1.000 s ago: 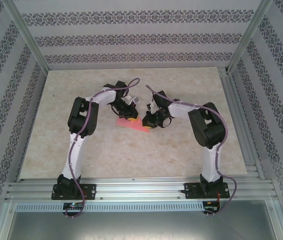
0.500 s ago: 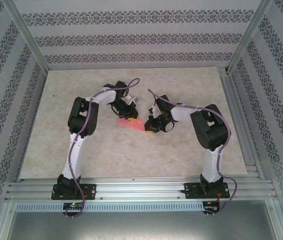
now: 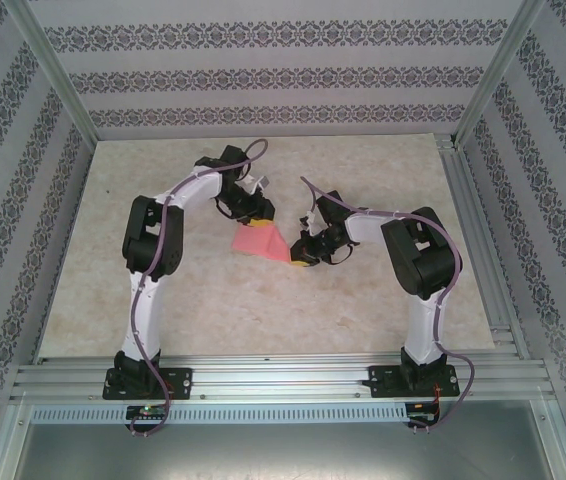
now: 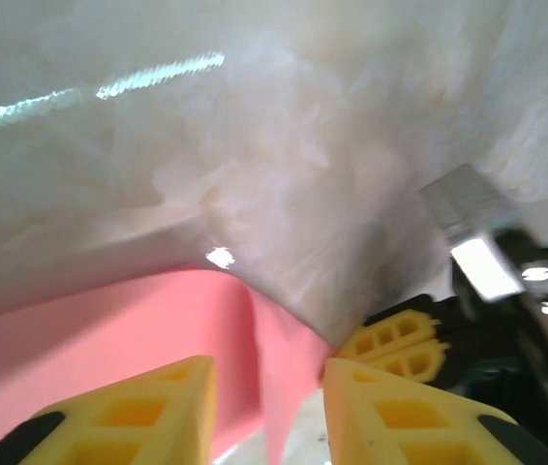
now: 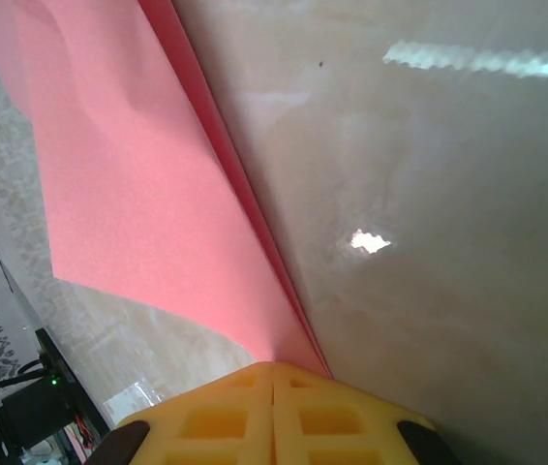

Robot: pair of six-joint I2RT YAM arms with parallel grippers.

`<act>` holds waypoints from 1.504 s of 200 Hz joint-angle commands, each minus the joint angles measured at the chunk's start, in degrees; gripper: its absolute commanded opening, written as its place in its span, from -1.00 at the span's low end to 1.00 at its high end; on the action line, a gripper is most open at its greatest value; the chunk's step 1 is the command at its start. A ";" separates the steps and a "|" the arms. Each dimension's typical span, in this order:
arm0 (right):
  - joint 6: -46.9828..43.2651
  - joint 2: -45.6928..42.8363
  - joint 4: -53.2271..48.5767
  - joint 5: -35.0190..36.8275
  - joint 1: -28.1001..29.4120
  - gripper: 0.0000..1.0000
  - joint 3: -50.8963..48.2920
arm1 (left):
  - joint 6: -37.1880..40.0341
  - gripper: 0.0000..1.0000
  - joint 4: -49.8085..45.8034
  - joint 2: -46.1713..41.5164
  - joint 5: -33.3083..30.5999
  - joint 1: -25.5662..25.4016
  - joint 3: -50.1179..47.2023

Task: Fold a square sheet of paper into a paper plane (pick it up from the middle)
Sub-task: Third fold the triangle at the center of the table.

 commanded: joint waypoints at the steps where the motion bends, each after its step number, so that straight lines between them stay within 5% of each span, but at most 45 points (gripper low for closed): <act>1: 0.28 3.44 0.56 4.74 -0.39 -0.85 -1.55 | -8.09 -0.53 9.67 -5.61 2.75 0.11 -4.38; 23: 0.78 3.51 1.15 4.81 -0.41 -0.85 -1.69 | -12.91 -0.70 14.72 -6.86 5.97 -1.88 -6.58; 60: 1.60 3.61 2.09 4.84 -0.45 -0.85 -1.87 | -21.20 -0.87 21.79 -6.32 2.14 -3.69 -12.89; 85: 2.04 3.44 2.41 4.96 -0.36 -0.85 -1.86 | -26.01 -0.87 29.98 -6.33 2.94 -4.44 -18.30; 201: 2.09 4.05 2.23 5.34 -0.30 -0.85 -1.69 | -24.08 -0.78 28.92 -3.82 2.43 -6.54 -18.26; 301: 1.78 3.96 1.12 6.28 -0.31 -0.85 -1.48 | -18.69 -0.77 21.99 0.23 -8.60 -6.57 -15.93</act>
